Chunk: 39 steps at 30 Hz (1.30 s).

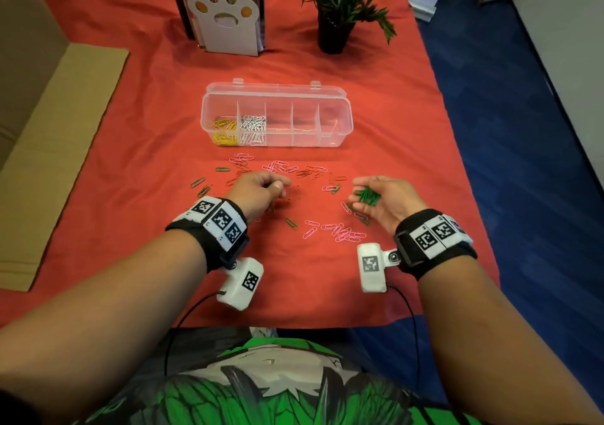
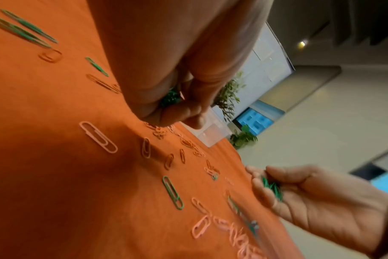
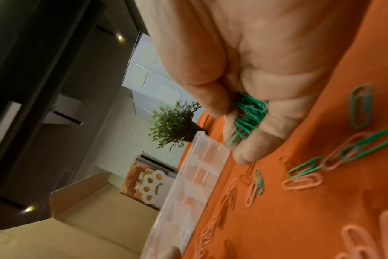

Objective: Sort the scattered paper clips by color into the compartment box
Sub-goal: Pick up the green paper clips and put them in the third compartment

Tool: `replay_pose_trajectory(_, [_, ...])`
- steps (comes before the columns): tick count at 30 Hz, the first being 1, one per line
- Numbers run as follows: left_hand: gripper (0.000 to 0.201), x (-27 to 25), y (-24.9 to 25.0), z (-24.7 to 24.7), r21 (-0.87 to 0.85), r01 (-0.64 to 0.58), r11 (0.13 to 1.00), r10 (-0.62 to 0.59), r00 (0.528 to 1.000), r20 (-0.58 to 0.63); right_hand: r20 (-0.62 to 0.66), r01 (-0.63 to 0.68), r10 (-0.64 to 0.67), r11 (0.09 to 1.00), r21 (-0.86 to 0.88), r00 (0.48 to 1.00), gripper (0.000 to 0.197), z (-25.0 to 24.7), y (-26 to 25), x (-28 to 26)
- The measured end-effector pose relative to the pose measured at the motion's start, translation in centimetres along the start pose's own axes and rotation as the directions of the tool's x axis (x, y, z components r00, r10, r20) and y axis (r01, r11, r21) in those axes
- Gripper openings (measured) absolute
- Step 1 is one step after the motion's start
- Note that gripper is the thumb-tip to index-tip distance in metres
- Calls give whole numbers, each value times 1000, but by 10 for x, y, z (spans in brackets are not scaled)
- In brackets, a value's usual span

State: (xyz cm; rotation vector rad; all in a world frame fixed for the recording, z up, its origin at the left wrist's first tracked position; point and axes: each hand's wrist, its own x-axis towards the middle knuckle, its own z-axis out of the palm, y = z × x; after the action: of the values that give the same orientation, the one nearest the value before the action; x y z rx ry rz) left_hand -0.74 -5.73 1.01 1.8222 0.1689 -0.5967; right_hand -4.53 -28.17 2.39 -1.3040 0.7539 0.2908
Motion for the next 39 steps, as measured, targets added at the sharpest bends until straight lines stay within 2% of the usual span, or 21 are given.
replay_pose_trajectory(2, [12,-1,1,8,196,-90,976,79,995,63,-65,3,-8,996,-88,998,26,-9,6,4])
replay_pose_trajectory(4, [19,-1,-1,14,409,-174,896,117,980,161,-140,25,-82,930,-367,987,24,-17,13,8])
replay_pose_trajectory(6, [25,0,-3,16,630,-250,736,124,964,237,-120,46,-177,721,-691,977,26,-24,20,9])
replay_pose_trajectory(8, [28,0,-6,16,750,-313,582,127,947,296,-64,49,-238,440,-896,969,14,-25,28,5])
replay_pose_trajectory(9, [27,0,-9,16,782,-336,525,130,939,317,-39,55,-273,326,-944,961,7,-25,33,3])
replay_pose_trajectory(11, [24,-1,-14,15,808,-366,462,154,930,332,-4,58,-320,187,-981,947,24,-23,44,2])
replay_pose_trajectory(15, [15,0,-22,15,810,-379,447,164,925,342,77,95,-388,29,-995,919,22,-15,55,1])
replay_pose_trajectory(16, [12,-1,-24,16,803,-384,456,167,923,346,88,101,-384,16,-995,919,20,-14,55,3])
replay_pose_trajectory(17, [9,0,-25,16,788,-380,485,174,924,339,93,115,-374,36,-993,923,20,-13,54,5])
replay_pose_trajectory(19, [5,1,-25,16,714,-325,621,176,945,277,72,151,-351,203,-968,934,14,-11,46,7])
replay_pose_trajectory(21, [10,3,-20,17,552,-215,806,113,970,214,20,171,-280,525,-833,960,16,-13,36,7])
replay_pose_trajectory(23, [15,4,-11,20,227,-28,974,-20,979,205,-8,159,-187,860,-485,982,26,-16,29,3])
replay_pose_trajectory(24, [20,4,-4,22,33,102,994,-107,968,228,4,147,-153,944,-296,988,25,-18,25,0])
replay_pose_trajectory(26, [25,4,10,22,-267,326,907,-233,916,328,47,116,-114,992,-41,992,22,-25,19,-3])
replay_pose_trajectory(27, [25,4,16,22,-344,397,851,-260,888,379,69,102,-105,994,43,992,22,-29,16,-4])
replay_pose_trajectory(29, [25,5,28,25,-413,460,786,-265,854,447,95,66,-82,984,165,992,26,-38,14,-4])
replay_pose_trajectory(31, [24,9,35,36,-398,459,794,-277,856,436,103,8,-35,968,251,994,26,-43,15,-5])
replay_pose_trajectory(33, [26,14,37,51,-257,371,892,-278,900,335,116,-48,12,948,316,993,23,-46,16,-6])
replay_pose_trajectory(35, [20,21,33,64,19,148,989,-150,973,175,128,-68,28,945,319,991,24,-48,16,-6])
replay_pose_trajectory(37, [15,27,27,72,322,-100,941,61,990,129,127,-51,19,966,252,992,25,-47,16,-5])
replay_pose_trajectory(39, [24,31,22,75,549,-248,798,150,964,218,100,-21,7,991,134,995,25,-46,18,-3])
